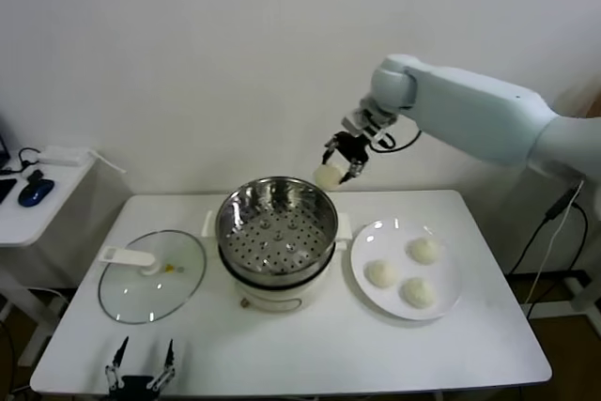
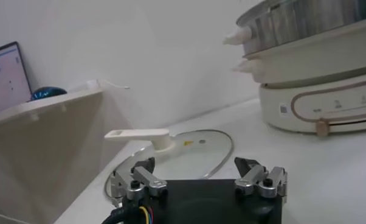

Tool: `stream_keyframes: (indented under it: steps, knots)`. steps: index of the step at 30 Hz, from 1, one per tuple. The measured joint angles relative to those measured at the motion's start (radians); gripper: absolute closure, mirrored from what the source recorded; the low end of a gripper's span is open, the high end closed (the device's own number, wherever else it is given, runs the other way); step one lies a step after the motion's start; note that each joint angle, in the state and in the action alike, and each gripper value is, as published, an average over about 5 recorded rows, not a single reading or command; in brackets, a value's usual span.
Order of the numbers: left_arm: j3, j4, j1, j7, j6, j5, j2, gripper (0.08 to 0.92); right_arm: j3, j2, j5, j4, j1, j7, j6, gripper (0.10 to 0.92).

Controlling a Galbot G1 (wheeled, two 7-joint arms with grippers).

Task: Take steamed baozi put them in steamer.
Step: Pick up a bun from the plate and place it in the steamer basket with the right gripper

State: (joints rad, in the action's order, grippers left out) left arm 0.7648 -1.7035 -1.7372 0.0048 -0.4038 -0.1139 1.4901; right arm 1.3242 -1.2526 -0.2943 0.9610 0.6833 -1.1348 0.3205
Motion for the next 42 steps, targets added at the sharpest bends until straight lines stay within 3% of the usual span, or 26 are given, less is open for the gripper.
stream_keyframes:
  steps: [14,28,35,42]
  knots:
    - [-0.012,0.009,0.013,0.000,-0.006,-0.007,0.006,0.177,-0.061,-0.258,0.140,-0.283,-0.124,-0.021,0.206,0.406]
    - [-0.010,0.017,0.026,0.000,-0.008,-0.006,0.006,0.177,-0.124,-0.347,0.234,-0.429,-0.237,-0.020,0.275,0.401]
    - [-0.010,0.022,0.031,0.000,-0.009,-0.007,0.008,0.177,-0.138,-0.356,0.256,-0.464,-0.255,-0.008,0.295,0.232]
    - [-0.009,0.020,0.034,-0.001,-0.006,-0.008,0.012,0.177,-0.121,-0.345,0.231,-0.449,-0.235,-0.009,0.292,0.203]
